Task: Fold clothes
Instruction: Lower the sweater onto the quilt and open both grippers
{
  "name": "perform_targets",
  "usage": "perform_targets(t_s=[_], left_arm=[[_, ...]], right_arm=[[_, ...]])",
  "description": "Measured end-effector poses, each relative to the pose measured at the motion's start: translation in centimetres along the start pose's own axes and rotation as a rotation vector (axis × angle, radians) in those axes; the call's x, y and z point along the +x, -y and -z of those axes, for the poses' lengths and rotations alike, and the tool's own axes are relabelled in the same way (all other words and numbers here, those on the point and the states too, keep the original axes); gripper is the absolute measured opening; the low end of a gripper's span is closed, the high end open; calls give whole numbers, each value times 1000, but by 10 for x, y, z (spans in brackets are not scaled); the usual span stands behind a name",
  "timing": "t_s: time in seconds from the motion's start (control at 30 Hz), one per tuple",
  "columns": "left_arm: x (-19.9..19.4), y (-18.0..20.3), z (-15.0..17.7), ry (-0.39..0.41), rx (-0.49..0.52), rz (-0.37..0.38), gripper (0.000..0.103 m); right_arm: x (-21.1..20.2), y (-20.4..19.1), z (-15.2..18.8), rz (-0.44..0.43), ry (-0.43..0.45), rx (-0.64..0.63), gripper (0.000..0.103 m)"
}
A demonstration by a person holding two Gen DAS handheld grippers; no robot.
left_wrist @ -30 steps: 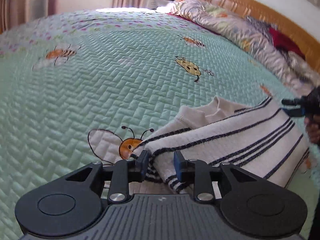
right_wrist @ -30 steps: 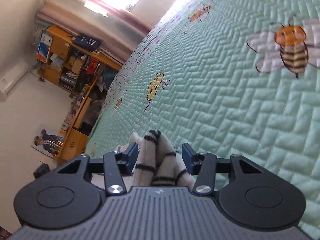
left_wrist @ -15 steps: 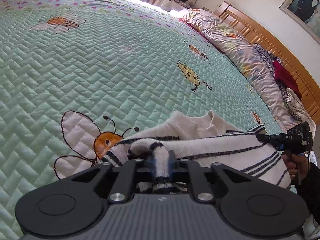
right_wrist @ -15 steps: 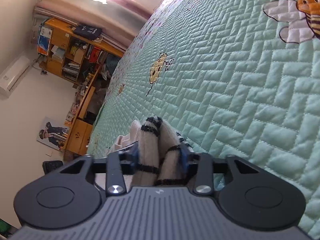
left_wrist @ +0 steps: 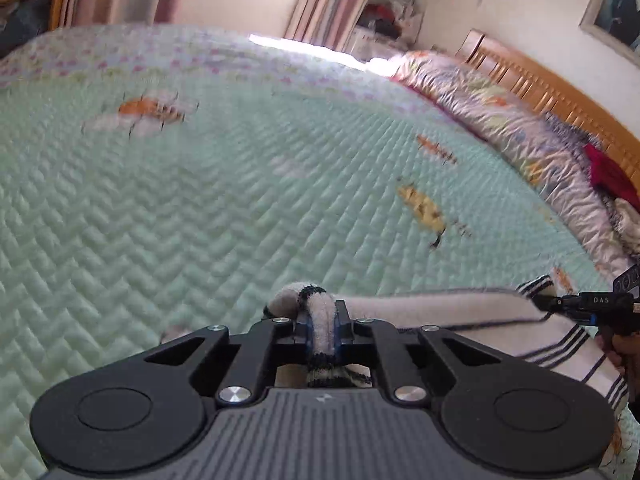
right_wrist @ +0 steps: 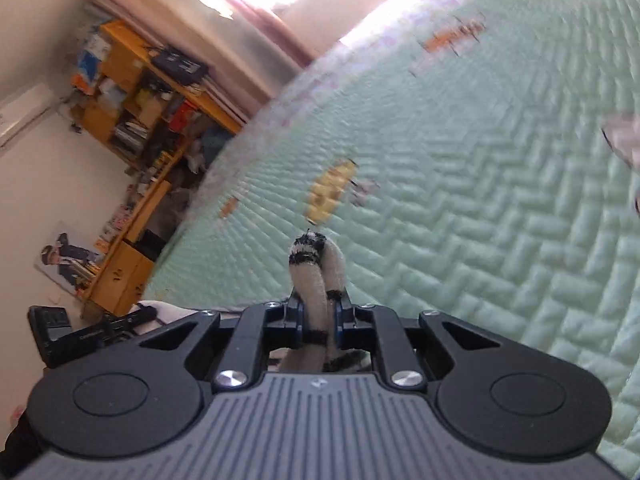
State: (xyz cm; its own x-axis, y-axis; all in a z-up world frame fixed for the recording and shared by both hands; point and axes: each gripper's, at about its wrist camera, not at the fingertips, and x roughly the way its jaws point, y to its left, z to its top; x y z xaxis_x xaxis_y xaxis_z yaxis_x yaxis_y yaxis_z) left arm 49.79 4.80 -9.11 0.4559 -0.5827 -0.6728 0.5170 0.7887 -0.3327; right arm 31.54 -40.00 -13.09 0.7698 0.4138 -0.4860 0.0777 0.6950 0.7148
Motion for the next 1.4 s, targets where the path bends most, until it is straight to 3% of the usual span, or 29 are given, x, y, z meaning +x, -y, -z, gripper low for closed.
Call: perform_targets(t_s=[0.07,0.2,0.4,0.57,0.6,0.63,0.67,0.73,0.83,0.93,1.0,1.07,1.13,1.17,1.2,1.23,1.3,1.4], left_arm=[[6,-6,19,-8,-13,10,11],[-7,-24,26,61,-116,67,11],[-20,-21,26,65,-114,53,12],[-8,-29,34,46,-179,38,20],[-13,-28,34,61,-178,29,28],[-17,-27,34,77,-176,19,42],[-25,-25,33,100,-165,3,48],[-46,-23,34,149,-159,-14,72],[-84,-19,44,253,-167,-7,76],[-109,-9,58,370,-192,42,77],[-109,6,65,393,-188,106,80],[-94,22,75,338,-146,94,82],[-79,38,84,279,-104,80,83],[-68,36,94,239,-109,56,83],[-57,34,105,198,-117,30,82],[-59,29,113,221,-132,32,82],[-68,22,122,282,-168,58,82],[-91,17,126,381,-230,125,84]], right_arm=[[-1,15,14,-7,13,36,15],[-9,19,19,-27,31,44,15],[-13,1,19,-38,35,17,15],[-4,18,22,-8,19,68,17],[-7,18,22,-11,32,75,25],[-14,17,22,-8,51,68,34],[-22,15,21,0,73,50,38],[-40,10,19,15,119,16,47],[-68,4,19,3,190,-39,49],[-71,-17,23,-38,172,-139,49],[-59,-37,24,-76,139,-200,48],[-41,-47,26,-89,88,-210,48],[-25,-39,30,-40,23,-164,47],[-24,-27,33,-32,16,-121,43],[-23,-14,37,-24,10,-78,22],[-22,-2,40,-15,3,-35,11],[-35,9,41,-50,32,48,14],[-60,-15,40,-89,103,-49,30]])
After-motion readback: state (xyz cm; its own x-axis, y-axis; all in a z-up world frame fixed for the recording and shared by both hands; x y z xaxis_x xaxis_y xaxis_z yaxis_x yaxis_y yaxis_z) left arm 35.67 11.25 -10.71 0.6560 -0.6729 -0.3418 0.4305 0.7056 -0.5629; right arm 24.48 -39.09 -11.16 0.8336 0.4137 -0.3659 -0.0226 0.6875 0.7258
